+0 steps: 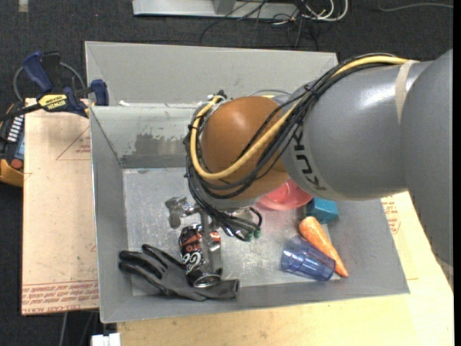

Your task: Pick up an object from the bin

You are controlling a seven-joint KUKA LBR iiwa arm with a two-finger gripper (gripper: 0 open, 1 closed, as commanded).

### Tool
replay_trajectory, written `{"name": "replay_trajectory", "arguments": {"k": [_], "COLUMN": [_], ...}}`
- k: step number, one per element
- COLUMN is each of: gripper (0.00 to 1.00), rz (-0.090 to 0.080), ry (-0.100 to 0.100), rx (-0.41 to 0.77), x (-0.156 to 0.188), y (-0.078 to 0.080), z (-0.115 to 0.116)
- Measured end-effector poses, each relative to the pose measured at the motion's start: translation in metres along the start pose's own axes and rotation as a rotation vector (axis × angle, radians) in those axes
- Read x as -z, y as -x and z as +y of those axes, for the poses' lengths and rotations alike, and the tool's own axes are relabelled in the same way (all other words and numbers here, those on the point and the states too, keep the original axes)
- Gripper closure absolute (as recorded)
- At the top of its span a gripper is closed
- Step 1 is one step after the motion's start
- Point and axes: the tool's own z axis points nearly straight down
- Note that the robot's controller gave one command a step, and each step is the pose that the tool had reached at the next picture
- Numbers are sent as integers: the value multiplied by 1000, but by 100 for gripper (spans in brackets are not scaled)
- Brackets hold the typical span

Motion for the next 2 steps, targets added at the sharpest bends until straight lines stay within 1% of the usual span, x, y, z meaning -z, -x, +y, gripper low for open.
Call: {"name": "replay_trajectory", "arguments": {"k": [1,2], "gripper": [0,0], "rz": [1,-2], "ry": [2,2], "rx": [-534,-152], "x": [-45,-80], "y": [34,20], "z": [42,63]}}
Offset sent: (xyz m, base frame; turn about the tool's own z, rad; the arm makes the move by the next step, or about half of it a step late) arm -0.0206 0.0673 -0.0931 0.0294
